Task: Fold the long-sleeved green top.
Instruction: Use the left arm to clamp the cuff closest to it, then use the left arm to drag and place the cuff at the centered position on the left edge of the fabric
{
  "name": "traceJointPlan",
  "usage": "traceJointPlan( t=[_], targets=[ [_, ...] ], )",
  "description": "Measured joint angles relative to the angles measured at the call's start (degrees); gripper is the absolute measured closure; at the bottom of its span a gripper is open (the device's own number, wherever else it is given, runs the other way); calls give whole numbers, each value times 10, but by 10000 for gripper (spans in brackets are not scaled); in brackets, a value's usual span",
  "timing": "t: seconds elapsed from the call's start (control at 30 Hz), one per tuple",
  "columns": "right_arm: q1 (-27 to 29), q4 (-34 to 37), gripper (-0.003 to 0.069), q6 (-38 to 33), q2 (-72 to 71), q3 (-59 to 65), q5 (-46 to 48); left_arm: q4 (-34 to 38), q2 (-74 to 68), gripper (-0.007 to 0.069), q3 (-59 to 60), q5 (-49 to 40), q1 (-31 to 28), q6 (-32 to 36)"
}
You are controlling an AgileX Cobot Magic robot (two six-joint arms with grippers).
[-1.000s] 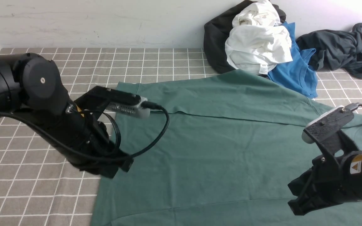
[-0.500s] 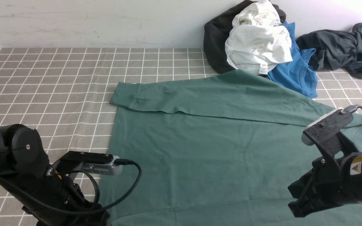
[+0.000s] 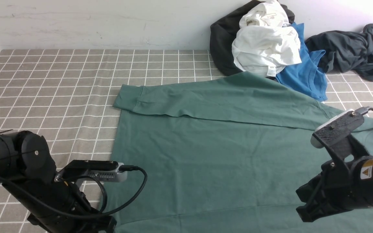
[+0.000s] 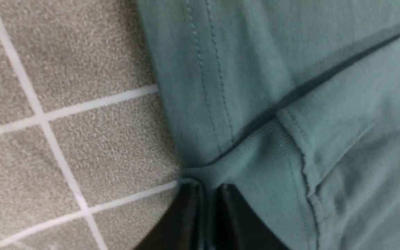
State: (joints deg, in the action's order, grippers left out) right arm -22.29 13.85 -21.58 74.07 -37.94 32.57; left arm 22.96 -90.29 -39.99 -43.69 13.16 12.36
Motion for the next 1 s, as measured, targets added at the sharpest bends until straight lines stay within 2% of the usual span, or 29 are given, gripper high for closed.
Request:
traceJointPlan(
  t=[0.07,0.23,0.33,0.43,0.53,0.63,0.77,0.8,0.83,0.87,0.9,1.0],
  targets=[
    [0,0,669,0,0,0,0,0,12,612,-18,-14,0,1],
    [0,-5,669,-6,0,0,0,0,60,612,-94,-50,0,18],
    [0,-33,669,-9,0,0,0,0,83,612,-160,-55,0,33],
    [0,-53,669,-2,0,0,0,-1,86,612,-201,-36,0,38],
    [0,-85,669,19,0,0,1,-6,54,612,-247,20,-3,42],
    [0,-135,669,62,-4,0,2,-13,-16,612,-282,39,-15,42],
    [0,-198,669,132,-14,0,1,-16,-90,612,-320,1,-29,42],
    [3,-235,667,191,-15,0,1,-18,-124,612,-349,-41,-34,41],
    [3,-240,667,191,-15,0,1,-18,-128,612,-349,-45,-34,41],
    [11,-276,663,251,-15,0,1,-20,-147,612,-369,-68,-35,41],
    [17,-293,659,281,-14,0,1,-20,-159,612,-381,-72,-35,41],
    [34,-322,639,328,-14,-1,7,-19,-187,612,-411,-64,-35,41]
  ],
)
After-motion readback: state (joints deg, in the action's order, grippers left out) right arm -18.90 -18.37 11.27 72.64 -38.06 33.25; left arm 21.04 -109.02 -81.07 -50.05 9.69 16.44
